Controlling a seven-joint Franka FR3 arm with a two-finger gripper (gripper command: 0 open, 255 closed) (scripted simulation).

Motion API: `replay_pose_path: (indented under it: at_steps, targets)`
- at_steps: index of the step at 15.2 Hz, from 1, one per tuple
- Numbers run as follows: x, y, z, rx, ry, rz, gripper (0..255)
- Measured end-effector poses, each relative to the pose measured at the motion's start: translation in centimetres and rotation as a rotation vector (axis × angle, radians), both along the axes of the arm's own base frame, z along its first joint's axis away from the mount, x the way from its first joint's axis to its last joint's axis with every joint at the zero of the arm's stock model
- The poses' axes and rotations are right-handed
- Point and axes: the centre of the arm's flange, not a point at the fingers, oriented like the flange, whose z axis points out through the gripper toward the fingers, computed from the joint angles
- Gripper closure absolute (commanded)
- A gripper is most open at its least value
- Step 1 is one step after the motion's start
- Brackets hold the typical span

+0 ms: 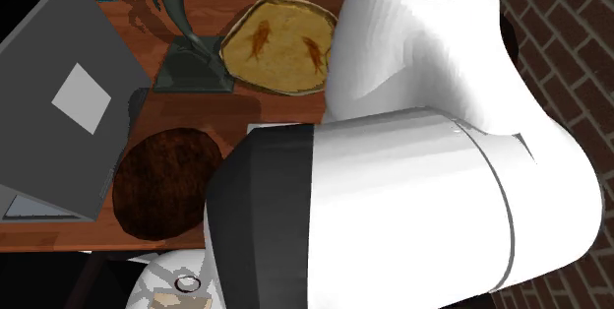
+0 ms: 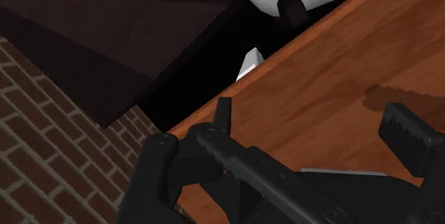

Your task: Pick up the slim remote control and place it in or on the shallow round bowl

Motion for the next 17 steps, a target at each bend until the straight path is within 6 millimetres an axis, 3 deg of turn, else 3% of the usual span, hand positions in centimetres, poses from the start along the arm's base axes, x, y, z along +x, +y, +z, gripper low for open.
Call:
replay_pose_path:
  at_steps: [5,10,15,17]
  targets:
    - [5.3,3.7,-0.6,-0.026,-0.022,-0.265,0]
    - [10.9,5.5,-2.2,-0.053,-0.042,-0.530,0]
    - [16.9,5.7,-2.8,-0.078,-0.062,-0.799,0]
    - [18.2,5.7,-3.3,-0.084,-0.067,-0.858,0]
